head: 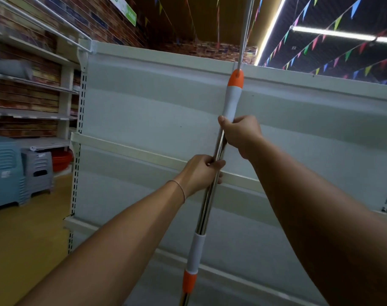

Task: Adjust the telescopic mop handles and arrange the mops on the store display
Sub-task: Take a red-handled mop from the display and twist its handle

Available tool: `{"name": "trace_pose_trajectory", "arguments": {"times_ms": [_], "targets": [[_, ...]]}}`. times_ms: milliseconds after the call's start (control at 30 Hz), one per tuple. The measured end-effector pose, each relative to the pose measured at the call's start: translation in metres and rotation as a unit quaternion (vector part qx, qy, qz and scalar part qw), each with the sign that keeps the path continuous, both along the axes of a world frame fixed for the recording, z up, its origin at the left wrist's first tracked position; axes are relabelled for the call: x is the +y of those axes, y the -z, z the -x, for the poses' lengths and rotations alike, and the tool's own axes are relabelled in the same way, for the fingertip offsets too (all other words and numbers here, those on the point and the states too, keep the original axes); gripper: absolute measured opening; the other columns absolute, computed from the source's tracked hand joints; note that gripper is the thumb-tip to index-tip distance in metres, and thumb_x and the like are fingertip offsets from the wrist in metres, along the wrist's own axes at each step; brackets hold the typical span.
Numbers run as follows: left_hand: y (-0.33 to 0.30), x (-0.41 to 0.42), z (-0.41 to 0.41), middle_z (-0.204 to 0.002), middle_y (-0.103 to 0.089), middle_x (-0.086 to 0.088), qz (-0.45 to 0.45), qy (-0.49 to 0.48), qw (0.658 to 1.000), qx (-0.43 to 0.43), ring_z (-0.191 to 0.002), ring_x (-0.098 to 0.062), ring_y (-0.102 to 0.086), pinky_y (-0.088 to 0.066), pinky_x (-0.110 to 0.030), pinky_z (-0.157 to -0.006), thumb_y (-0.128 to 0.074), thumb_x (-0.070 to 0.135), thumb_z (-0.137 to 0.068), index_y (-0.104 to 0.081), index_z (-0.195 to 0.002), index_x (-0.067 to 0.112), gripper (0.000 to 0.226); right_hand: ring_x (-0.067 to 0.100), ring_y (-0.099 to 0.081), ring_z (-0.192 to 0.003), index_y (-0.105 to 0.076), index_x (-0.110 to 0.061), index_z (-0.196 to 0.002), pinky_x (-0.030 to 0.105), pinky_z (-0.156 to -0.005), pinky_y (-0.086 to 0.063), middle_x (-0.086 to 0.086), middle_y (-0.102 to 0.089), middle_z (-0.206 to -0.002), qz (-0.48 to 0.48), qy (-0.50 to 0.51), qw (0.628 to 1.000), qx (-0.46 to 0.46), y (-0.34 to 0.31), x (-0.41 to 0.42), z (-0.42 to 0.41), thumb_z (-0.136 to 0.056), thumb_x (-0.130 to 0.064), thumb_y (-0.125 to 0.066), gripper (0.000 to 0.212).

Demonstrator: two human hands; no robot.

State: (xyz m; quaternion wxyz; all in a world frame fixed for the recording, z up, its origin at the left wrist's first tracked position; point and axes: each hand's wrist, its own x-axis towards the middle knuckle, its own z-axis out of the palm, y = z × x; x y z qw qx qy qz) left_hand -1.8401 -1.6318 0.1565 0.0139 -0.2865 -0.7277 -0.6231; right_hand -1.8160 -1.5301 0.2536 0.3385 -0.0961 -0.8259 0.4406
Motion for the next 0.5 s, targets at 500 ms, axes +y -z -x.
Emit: {"name": "trace_pose_trajectory", "arguments": {"times_ms": [500], "targets": [[0.017,-0.017,-0.063,-0.117,-0.065,-0.014,0.17,-0.031,0.92,0.352,-0.107,-0.031,-0.06,-0.048,-0.036,-0.093,-0.056,0.026,-0.093,-0.062,-0.119,0.009,0.032,0.025,-0.069,-0.081,-0.07,-0.016,-0.085,0.043,-0.082,-0.06,0.008,-0.074,-0.084,-0.002,0.14,0.987,-0.081,0.08,0.055,-0.121,-0.09,-0.042,-0.065,0.027]]}}
